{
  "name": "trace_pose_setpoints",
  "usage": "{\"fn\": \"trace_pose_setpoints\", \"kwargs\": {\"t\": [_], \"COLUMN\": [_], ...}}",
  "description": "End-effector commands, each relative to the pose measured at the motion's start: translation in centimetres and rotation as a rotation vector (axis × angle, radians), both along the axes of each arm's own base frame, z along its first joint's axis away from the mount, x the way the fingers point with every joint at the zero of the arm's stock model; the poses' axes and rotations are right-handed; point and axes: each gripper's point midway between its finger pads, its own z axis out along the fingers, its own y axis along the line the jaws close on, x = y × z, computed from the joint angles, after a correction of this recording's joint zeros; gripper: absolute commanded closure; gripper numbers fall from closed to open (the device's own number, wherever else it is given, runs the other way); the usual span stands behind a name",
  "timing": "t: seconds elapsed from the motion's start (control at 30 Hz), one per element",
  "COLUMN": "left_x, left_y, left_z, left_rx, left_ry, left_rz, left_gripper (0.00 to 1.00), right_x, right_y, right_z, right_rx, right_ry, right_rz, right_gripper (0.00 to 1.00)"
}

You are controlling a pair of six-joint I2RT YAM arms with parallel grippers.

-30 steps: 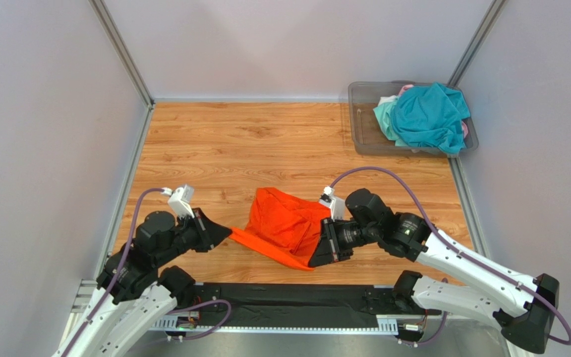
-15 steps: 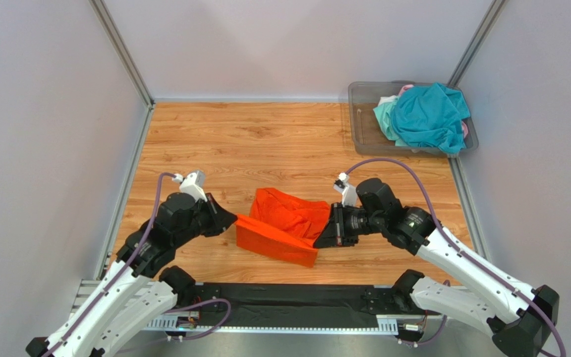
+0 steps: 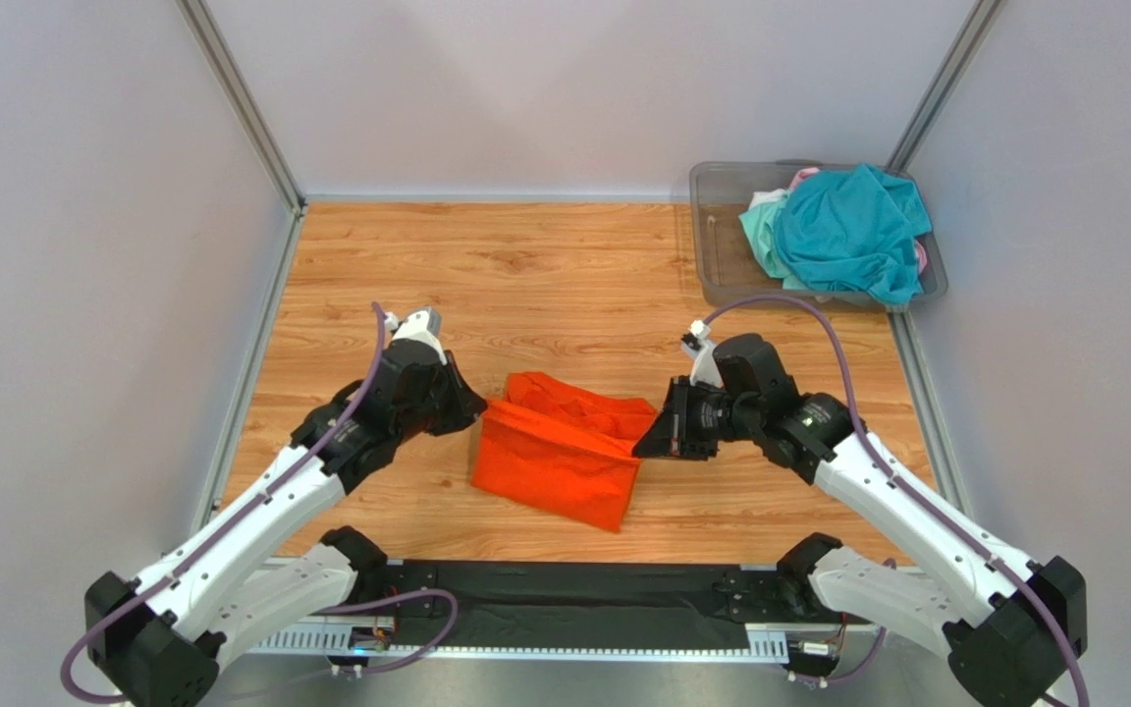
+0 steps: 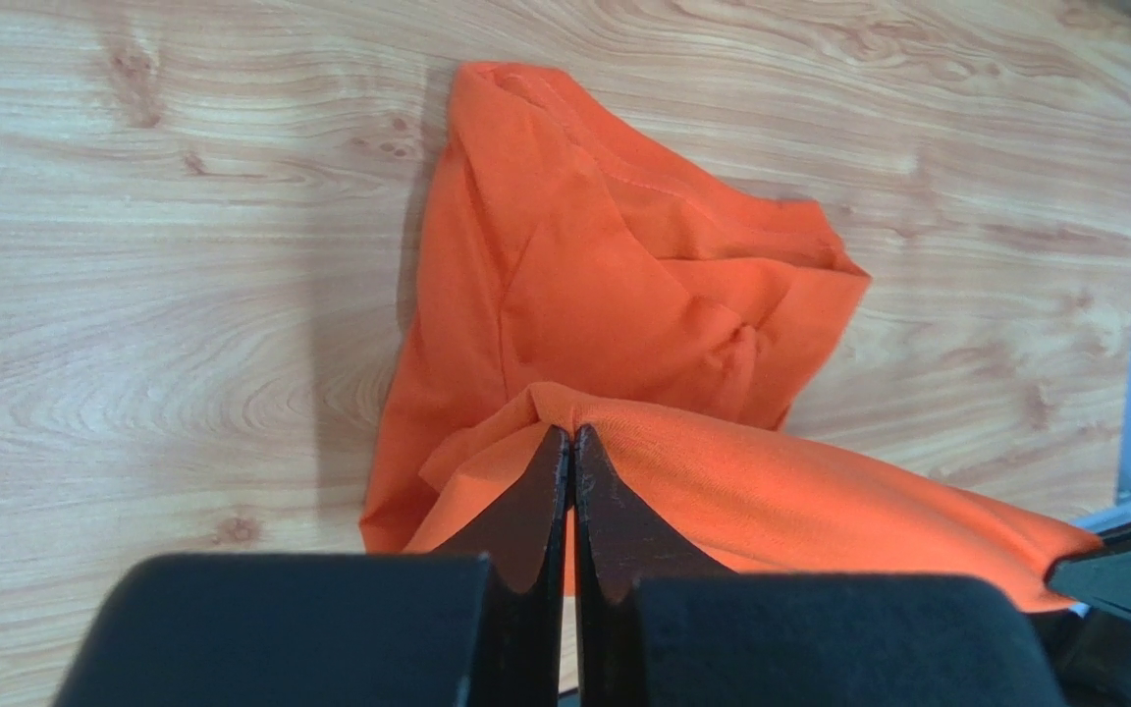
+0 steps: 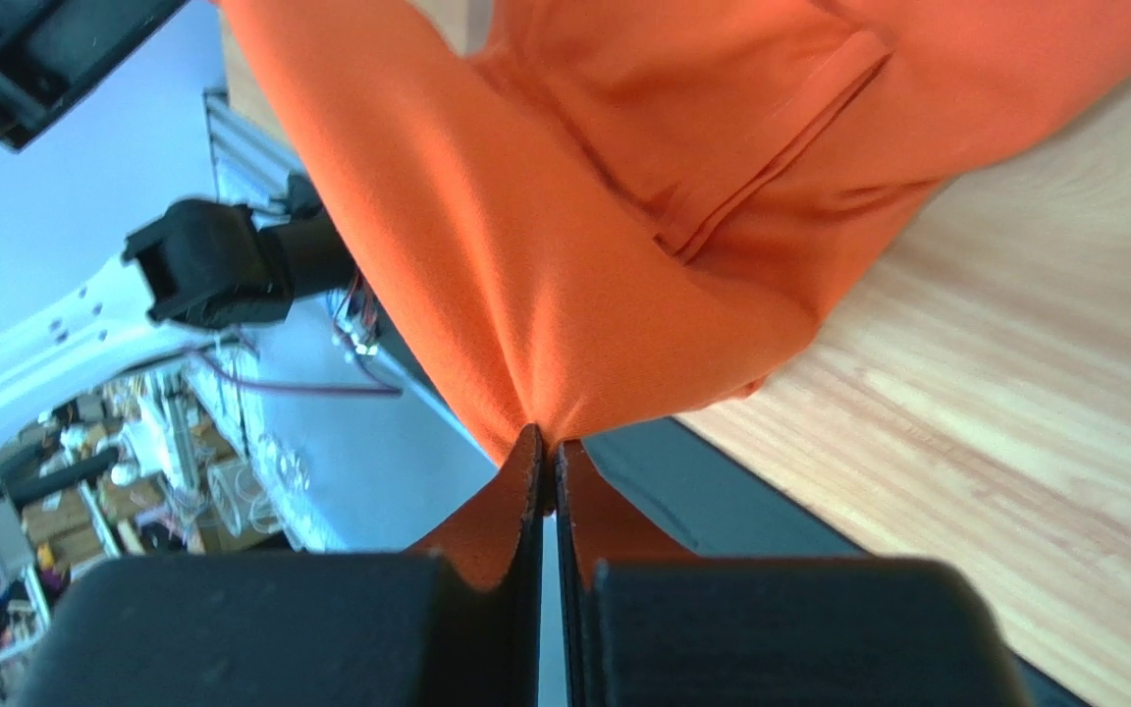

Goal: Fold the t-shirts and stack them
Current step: Fold the tshirt

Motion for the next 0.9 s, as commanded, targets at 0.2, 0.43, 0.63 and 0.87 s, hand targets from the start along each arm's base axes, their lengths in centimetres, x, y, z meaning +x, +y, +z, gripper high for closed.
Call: {"fn": "trace_pose_setpoints", "kwargs": {"t": [0.2,0.43,0.63,0.87], "left_x": [5.1,6.8,8.2,9.4], "left_y": [0.8,-0.1,-0.9,-1.0], "left_z": [-0.2,-2.2,-4.4,-7.5], "left_rx": [0.121,0.166,0.199,0.251], "left_ry": [-0.077,-0.016,0.048,0.126], "left_rz": [0.114,0.106,0.095,0.1], "left_gripper": [1.0,0.99,0.98,0.86], "right_x": [4.2,6.6,8.5,11.2], "right_y": [-1.7,-2.4,-2.9,-3.5], "right_z": [-2.9,-4.8,-6.4,-8.2], "right_rx": [-0.086,-0.13,-0.162,-0.215], "right_ry": [-0.054,-0.038,-0.014,0.001], "right_rz": [-0.118,-0.19,-0.228,-0.295], "right_gripper": [1.0,1.0,1.0,0.87]}}
